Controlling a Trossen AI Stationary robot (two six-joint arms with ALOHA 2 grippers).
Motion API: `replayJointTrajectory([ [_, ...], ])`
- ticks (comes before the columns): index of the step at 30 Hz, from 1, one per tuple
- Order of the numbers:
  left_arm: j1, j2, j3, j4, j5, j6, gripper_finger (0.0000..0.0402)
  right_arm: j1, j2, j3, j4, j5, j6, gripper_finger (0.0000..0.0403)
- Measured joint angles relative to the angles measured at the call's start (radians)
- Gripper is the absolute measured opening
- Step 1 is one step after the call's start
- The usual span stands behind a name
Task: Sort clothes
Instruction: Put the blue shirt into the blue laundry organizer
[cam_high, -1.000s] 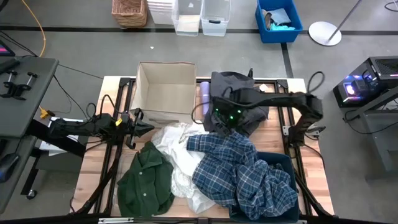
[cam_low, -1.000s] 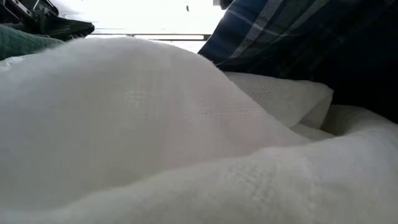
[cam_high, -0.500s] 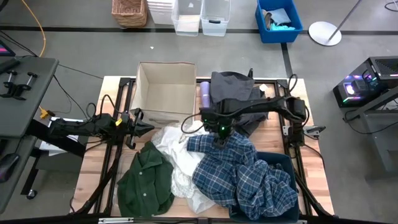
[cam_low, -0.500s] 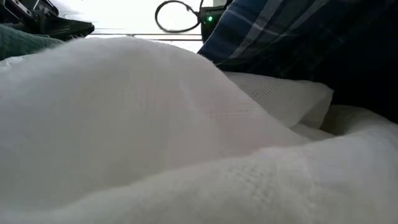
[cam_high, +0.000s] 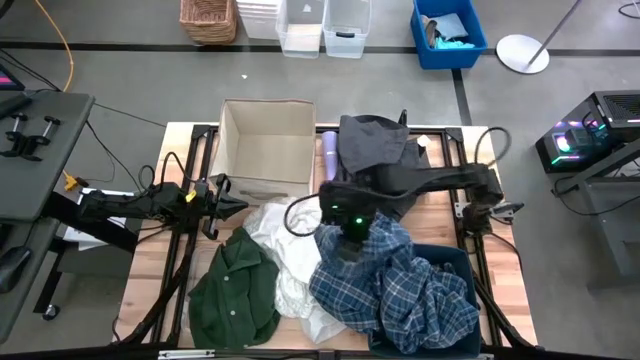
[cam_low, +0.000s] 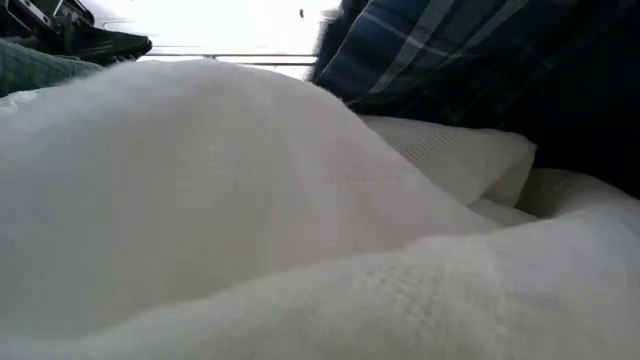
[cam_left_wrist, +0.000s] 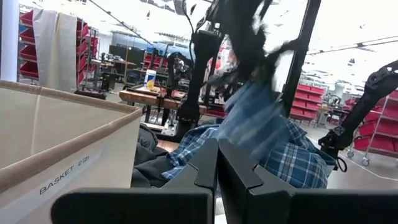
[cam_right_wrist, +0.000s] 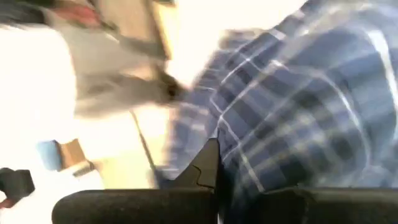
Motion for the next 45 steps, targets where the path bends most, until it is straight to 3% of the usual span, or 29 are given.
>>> replayJointTrajectory([
  [6, 0.0, 0.0, 0.0, 0.0, 0.0, 0.0, 0.0, 0.179, -0.028, 0.232, -0.236, 0.088, 0.285, 0.0002],
  [11, 0.0, 0.0, 0.0, 0.0, 0.0, 0.0, 0.0, 0.381, -0.031, 0.204, -0.302, 0.084, 0.509, 0.0001],
  [19, 0.0, 0.0, 0.0, 0.0, 0.0, 0.0, 0.0, 0.556, -0.036, -0.17, -0.265, -0.015, 0.783, 0.0],
  [22, 0.0, 0.0, 0.0, 0.0, 0.0, 0.0, 0.0, 0.559, -0.051, -0.347, -0.094, -0.001, 0.848, 0.0],
  [27, 0.0, 0.0, 0.0, 0.0, 0.0, 0.0, 0.0, 0.559, -0.098, -0.671, 0.336, 0.085, 1.007, 0.0],
  [32, 0.0, 0.0, 0.0, 0.0, 0.0, 0.0, 0.0, 0.559, -0.122, -0.83, 0.477, 0.095, 1.121, 0.0003],
  [37, 0.0, 0.0, 0.0, 0.0, 0.0, 0.0, 0.0, 0.559, -0.173, -0.829, 0.459, 0.028, 1.046, 0.0059],
  [45, 0.0, 0.0, 0.0, 0.0, 0.0, 0.0, 0.0, 0.567, -0.29, -0.68, 0.37, 0.044, 0.983, 0.0226],
])
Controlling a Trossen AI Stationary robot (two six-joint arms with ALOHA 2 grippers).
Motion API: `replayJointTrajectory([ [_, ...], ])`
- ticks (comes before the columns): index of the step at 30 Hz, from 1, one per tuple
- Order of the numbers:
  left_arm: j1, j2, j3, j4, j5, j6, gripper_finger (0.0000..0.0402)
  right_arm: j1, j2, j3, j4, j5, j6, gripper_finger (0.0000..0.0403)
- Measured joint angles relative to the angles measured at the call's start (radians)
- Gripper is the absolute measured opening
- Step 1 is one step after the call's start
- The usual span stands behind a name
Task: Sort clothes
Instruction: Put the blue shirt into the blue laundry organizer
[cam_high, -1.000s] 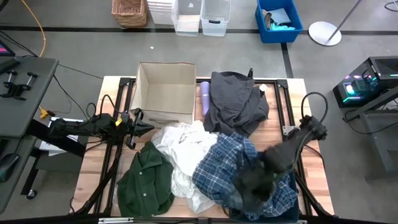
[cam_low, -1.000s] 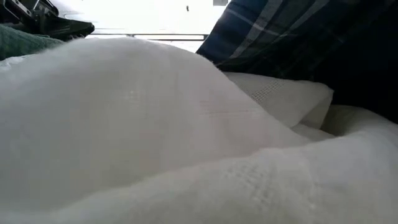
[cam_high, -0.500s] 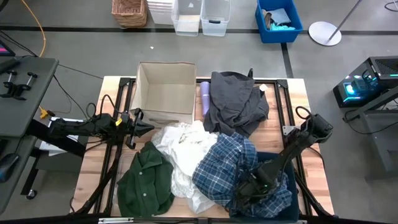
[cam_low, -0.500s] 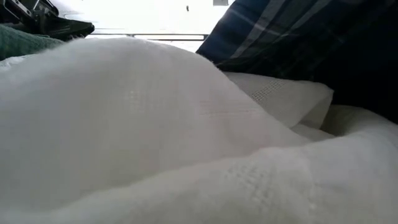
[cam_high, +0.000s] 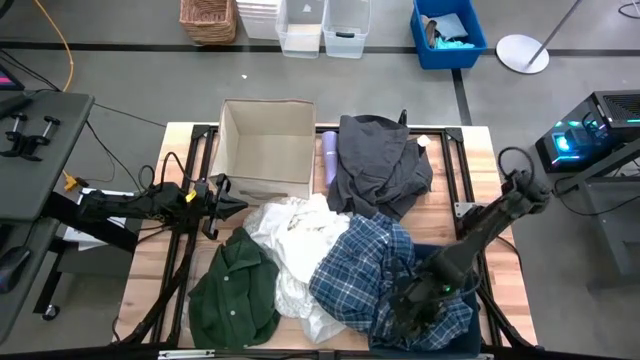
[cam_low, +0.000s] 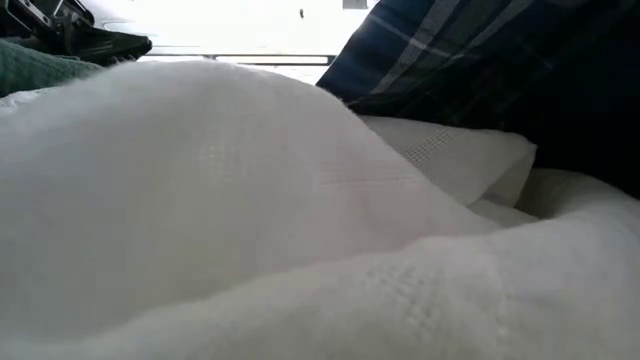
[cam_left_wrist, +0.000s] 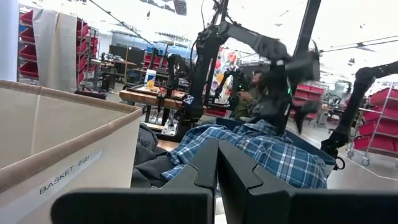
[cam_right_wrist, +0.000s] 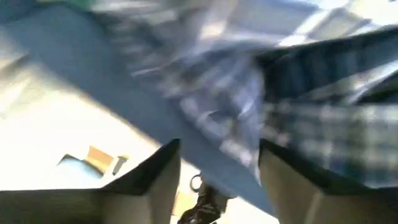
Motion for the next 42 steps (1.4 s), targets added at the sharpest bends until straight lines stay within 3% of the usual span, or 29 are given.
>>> replayJointTrajectory([
  [5, 0.0, 0.0, 0.0, 0.0, 0.0, 0.0, 0.0, -0.016, -0.056, 0.137, -0.145, 0.064, -0.071, 0.0293],
  [8, 0.0, 0.0, 0.0, 0.0, 0.0, 0.0, 0.0, -0.037, -0.079, 0.224, -0.253, 0.203, -0.066, 0.0301],
  [11, 0.0, 0.0, 0.0, 0.0, 0.0, 0.0, 0.0, -0.115, -0.084, 0.287, -0.302, 0.411, -0.067, 0.0302],
  [13, 0.0, 0.0, 0.0, 0.0, 0.0, 0.0, 0.0, -0.212, -0.076, 0.287, -0.35, 0.453, -0.118, 0.0303],
  [19, 0.0, 0.0, 0.0, 0.0, 0.0, 0.0, 0.0, -0.592, -0.073, 0.118, -0.387, 0.344, -0.431, 0.0303],
  [22, 0.0, 0.0, 0.0, 0.0, 0.0, 0.0, 0.0, -0.767, -0.072, 0.015, -0.322, 0.284, -0.593, 0.0303],
  [25, 0.0, 0.0, 0.0, 0.0, 0.0, 0.0, 0.0, -0.868, -0.072, -0.066, -0.208, 0.182, -0.701, 0.0303],
  [31, 0.0, 0.0, 0.0, 0.0, 0.0, 0.0, 0.0, -0.902, -0.072, -0.195, -0.005, 0.132, -0.785, 0.0303],
  [35, 0.0, 0.0, 0.0, 0.0, 0.0, 0.0, 0.0, -0.896, -0.072, -0.277, 0.122, 0.025, -0.783, 0.0302],
  [42, 0.0, 0.0, 0.0, 0.0, 0.0, 0.0, 0.0, -0.827, -0.054, -0.331, 0.187, 0.034, -0.777, 0.03],
])
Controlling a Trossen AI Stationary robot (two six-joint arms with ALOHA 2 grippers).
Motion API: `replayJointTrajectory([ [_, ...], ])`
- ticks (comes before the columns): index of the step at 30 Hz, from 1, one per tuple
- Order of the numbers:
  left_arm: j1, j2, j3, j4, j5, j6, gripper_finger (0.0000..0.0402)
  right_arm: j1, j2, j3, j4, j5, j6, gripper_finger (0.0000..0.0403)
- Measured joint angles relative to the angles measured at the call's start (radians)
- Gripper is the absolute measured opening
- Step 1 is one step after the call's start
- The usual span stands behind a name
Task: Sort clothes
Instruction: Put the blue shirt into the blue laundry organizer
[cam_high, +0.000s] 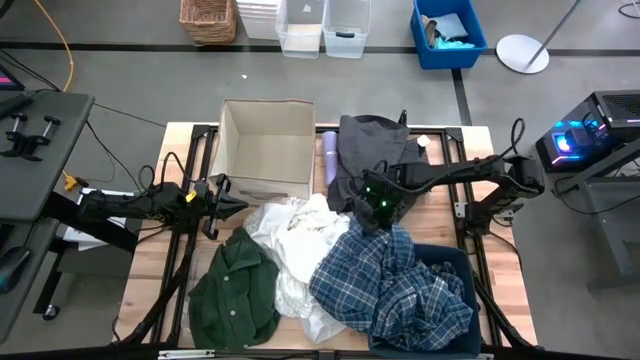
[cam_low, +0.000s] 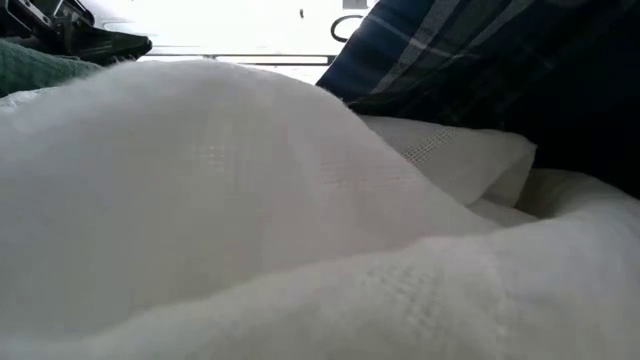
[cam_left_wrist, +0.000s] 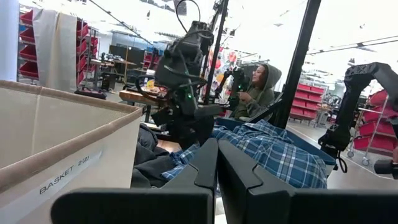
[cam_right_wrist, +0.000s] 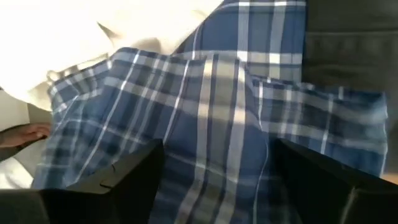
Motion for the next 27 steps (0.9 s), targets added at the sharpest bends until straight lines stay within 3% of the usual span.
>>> replayJointTrajectory([
  [2, 0.0, 0.0, 0.0, 0.0, 0.0, 0.0, 0.0, 0.035, 0.014, 0.013, -0.003, 0.015, 0.03, 0.0282],
  [4, 0.0, 0.0, 0.0, 0.0, 0.0, 0.0, 0.0, 0.071, 0.022, 0.036, 0.01, 0.019, 0.075, 0.0231],
  [8, 0.0, 0.0, 0.0, 0.0, 0.0, 0.0, 0.0, 0.139, 0.022, 0.146, 0.018, 0.018, 0.124, 0.0045],
  [9, 0.0, 0.0, 0.0, 0.0, 0.0, 0.0, 0.0, 0.154, 0.022, 0.185, 0.009, 0.021, 0.131, 0.0025],
  [16, 0.0, 0.0, 0.0, 0.0, 0.0, 0.0, 0.0, 0.241, 0.019, 0.613, -0.085, 0.145, 0.127, 0.0003],
  [20, 0.0, 0.0, 0.0, 0.0, 0.0, 0.0, 0.0, 0.36, 0.018, 0.871, -0.32, 0.287, 0.166, 0.0001],
  [23, 0.0, 0.0, 0.0, 0.0, 0.0, 0.0, 0.0, 0.513, 0.016, 1.014, -0.563, 0.444, 0.307, 0.0001],
  [27, 0.0, 0.0, 0.0, 0.0, 0.0, 0.0, 0.0, 0.769, 0.016, 1.107, -0.812, 0.624, 0.618, 0.0001],
])
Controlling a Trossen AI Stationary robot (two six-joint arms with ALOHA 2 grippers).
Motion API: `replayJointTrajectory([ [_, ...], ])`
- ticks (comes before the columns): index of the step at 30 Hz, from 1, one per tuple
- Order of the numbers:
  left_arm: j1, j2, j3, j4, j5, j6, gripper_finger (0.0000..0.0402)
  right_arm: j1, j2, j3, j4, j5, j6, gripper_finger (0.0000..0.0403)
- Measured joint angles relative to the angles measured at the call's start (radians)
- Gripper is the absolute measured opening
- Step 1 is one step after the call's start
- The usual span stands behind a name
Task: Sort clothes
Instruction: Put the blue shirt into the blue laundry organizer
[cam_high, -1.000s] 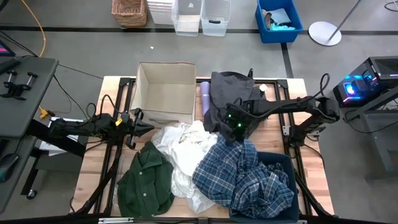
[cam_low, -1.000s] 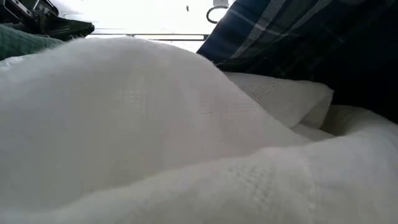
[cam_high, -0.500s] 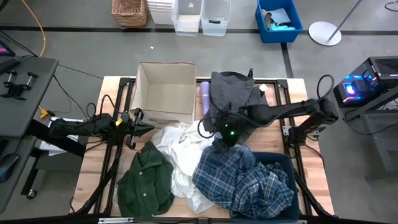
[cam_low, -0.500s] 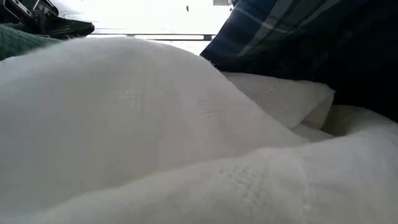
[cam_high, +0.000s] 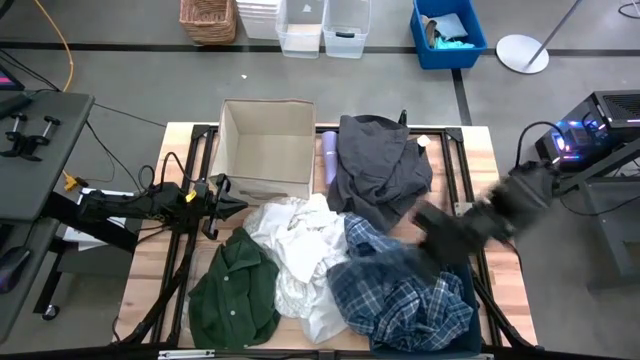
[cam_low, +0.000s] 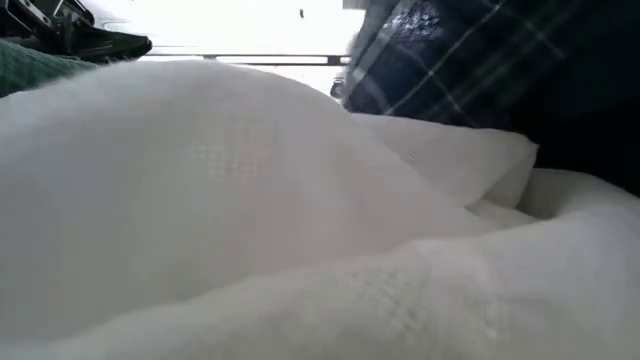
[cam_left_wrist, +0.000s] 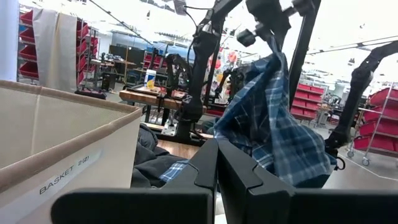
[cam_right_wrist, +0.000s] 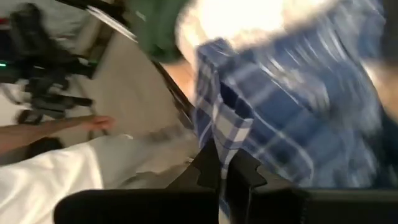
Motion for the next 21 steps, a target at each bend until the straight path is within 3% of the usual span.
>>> replayJointTrajectory([
  [5, 0.0, 0.0, 0.0, 0.0, 0.0, 0.0, 0.0, 0.303, -0.001, -0.067, -0.053, 0.04, 0.355, 0.0],
  [11, 0.0, 0.0, 0.0, 0.0, 0.0, 0.0, 0.0, 0.566, 0.002, -0.307, -0.048, -0.179, 0.765, 0.0],
  [14, 0.0, 0.0, 0.0, 0.0, 0.0, 0.0, 0.0, 0.597, 0.001, -0.429, 0.04, -0.186, 0.78, 0.0],
  [18, 0.0, 0.0, 0.0, 0.0, 0.0, 0.0, 0.0, 0.537, 0.002, -0.572, 0.226, 0.014, 0.721, 0.0],
  [21, 0.0, 0.0, 0.0, 0.0, 0.0, 0.0, 0.0, 0.482, 0.0, -0.696, 0.351, 0.03, 0.661, 0.0],
])
